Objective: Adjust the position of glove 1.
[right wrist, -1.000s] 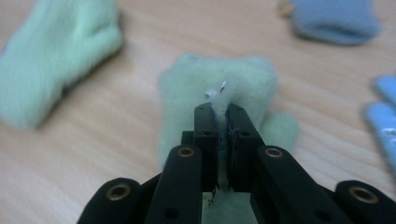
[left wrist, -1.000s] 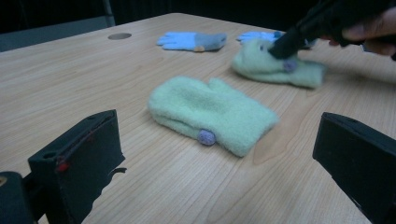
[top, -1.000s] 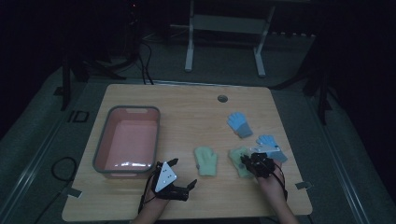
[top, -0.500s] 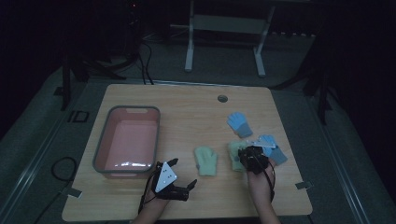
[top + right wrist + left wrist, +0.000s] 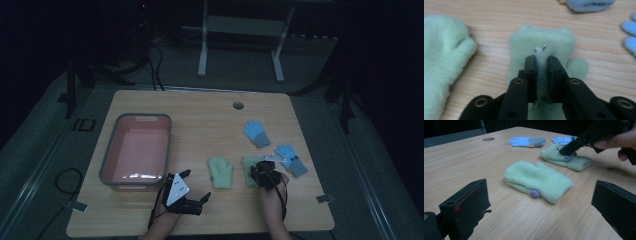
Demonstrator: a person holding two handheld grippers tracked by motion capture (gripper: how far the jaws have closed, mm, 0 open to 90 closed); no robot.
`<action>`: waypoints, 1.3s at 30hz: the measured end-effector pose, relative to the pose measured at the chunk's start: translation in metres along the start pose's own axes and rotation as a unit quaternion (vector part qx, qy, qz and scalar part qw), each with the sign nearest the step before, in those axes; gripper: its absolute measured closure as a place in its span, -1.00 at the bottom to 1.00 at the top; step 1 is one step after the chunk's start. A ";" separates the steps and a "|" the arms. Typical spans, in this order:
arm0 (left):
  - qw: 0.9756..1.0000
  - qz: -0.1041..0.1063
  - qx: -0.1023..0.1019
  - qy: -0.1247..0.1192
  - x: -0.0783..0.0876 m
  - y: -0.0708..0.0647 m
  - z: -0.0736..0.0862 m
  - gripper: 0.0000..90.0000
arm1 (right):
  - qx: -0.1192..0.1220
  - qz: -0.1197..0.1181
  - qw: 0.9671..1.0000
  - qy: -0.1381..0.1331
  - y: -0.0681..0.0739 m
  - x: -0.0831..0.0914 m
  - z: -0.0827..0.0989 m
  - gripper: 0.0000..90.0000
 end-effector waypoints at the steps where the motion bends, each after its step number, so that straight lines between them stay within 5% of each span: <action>1: 1.000 0.000 0.000 0.000 0.000 0.000 0.000 -0.97 | -0.001 -0.002 1.000 -0.002 -0.001 0.000 0.001 0.68; 6: 1.000 0.001 -0.003 0.000 0.000 0.000 0.000 -0.97 | 0.009 -0.013 1.000 0.003 -0.002 0.002 -0.004 0.36; 14: 1.000 0.001 -0.001 -0.001 0.000 0.000 0.000 -0.97 | 0.065 -0.031 0.997 -0.010 -0.022 0.023 -0.021 0.32; 18: 1.000 0.001 0.000 -0.001 0.000 0.000 0.000 -0.97 | 0.076 -0.065 0.995 -0.017 -0.029 0.029 -0.025 0.33; 19: 1.000 0.001 0.000 -0.001 0.000 0.000 0.000 -0.97 | 0.088 -0.073 0.993 -0.012 -0.031 0.031 -0.027 0.32; 20: 1.000 0.000 0.000 -0.001 0.000 0.000 0.000 -0.97 | 0.132 -0.090 0.987 0.004 -0.033 0.035 -0.027 0.32; 23: 1.000 -0.001 0.000 -0.001 0.000 0.000 0.000 -0.97 | 0.160 -0.100 0.982 0.014 -0.031 0.036 -0.028 0.29; 31: 1.000 -0.001 -0.002 -0.003 0.000 -0.001 0.000 -0.97 | 0.126 -0.121 0.985 -0.003 -0.031 0.015 -0.017 0.29; 37: 1.000 -0.002 -0.001 -0.001 0.000 0.000 0.000 -0.97 | 0.125 -0.102 0.987 0.006 -0.026 0.001 -0.002 0.24; 39: 1.000 -0.003 0.000 -0.001 0.000 0.000 0.000 -0.97 | 0.124 -0.092 0.988 -0.009 -0.023 0.000 0.006 0.38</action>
Point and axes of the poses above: each handheld gripper's, and its own axes: x roughly backward along the jaws, z roughly out of its underside, y roughly to its left, the point moved 2 cm from there along -x, roughly forward along the jaws, and after that the axes turned 4 degrees about -z, right-handed, at the moved point
